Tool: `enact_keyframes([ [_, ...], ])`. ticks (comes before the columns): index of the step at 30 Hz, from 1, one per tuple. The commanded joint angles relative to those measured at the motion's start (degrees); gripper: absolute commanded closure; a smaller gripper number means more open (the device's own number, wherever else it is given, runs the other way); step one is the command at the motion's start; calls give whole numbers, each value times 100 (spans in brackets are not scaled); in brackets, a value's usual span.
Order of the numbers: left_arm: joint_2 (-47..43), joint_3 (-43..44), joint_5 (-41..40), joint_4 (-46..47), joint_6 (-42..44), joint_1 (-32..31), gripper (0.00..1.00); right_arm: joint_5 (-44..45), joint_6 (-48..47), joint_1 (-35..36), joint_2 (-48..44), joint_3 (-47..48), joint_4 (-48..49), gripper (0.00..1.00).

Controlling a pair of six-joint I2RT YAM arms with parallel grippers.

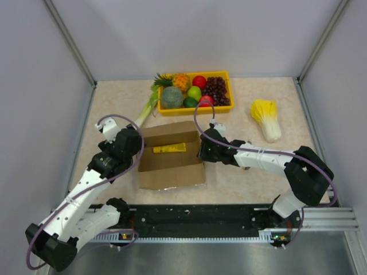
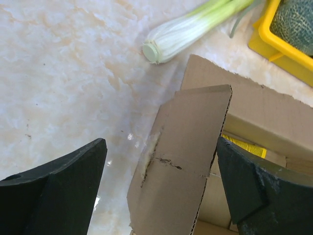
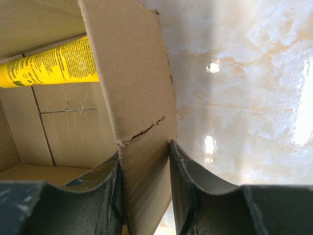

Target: Unpack the express box

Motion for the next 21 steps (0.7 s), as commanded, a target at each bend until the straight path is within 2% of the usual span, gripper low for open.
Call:
enact_keyframes([
  [1,-150,-253,-239,-460,-27,186,4,89,46,-103,138,206,-190,67],
  [21,-572,-270,-599,-1137,-334,344,5,-52,11,-103,340,391,-226,69],
])
